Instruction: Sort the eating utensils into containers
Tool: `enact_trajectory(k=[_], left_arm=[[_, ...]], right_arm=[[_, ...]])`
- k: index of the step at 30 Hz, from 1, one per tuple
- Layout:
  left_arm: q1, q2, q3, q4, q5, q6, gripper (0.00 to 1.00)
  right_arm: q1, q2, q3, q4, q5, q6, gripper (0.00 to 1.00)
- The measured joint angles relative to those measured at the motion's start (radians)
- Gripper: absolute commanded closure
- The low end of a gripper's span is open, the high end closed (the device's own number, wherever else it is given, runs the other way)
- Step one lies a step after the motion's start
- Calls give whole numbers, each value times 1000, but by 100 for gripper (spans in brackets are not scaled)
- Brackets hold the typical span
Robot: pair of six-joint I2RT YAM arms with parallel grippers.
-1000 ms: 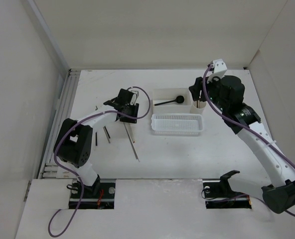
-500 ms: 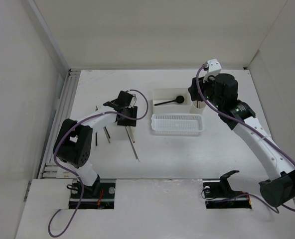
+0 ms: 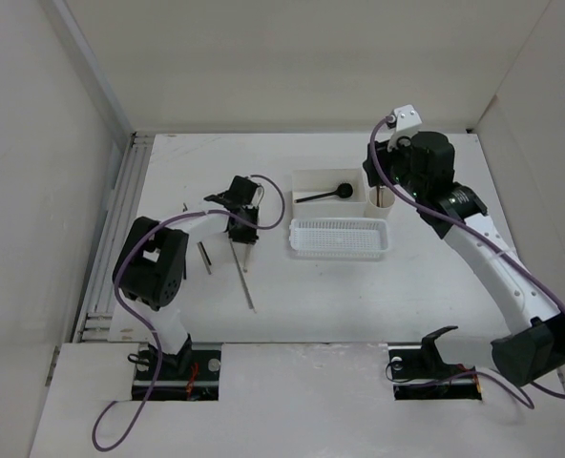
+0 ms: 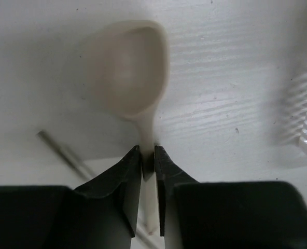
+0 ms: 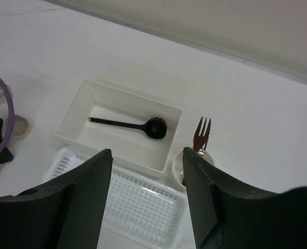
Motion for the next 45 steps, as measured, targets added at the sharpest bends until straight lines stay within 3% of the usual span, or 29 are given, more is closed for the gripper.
enact_trajectory(k=[2, 9, 14, 19, 25, 32, 36, 41, 45], left_arm=[[0, 13, 15, 0, 0, 4, 100], [1, 69, 114, -28, -2, 5, 100], [1, 74, 265, -42, 9, 73, 100], [-7, 2, 312, 151, 136, 360, 100], [-99, 34, 490, 233, 272, 766, 100], [-154, 190, 613, 260, 404, 1006, 100], [-168, 278, 626, 254, 434, 1049, 91], [-179, 313, 626, 250, 458, 1030, 35], [-190, 307, 630, 328, 383, 912, 31]], right_arm=[[-9, 3, 2, 0, -1, -3, 38], [-39, 13, 2, -1, -10, -12, 38], [-67, 19, 3, 15, -29, -16, 38], [-116, 25, 3, 63, -54, -18, 38], [-134, 45, 6, 111, -62, -27, 38], [-138, 58, 7, 116, -68, -52, 38], [-139, 57, 6, 115, -60, -65, 38], [-145, 50, 6, 115, -53, -80, 37], [-147, 38, 5, 116, -50, -87, 37]])
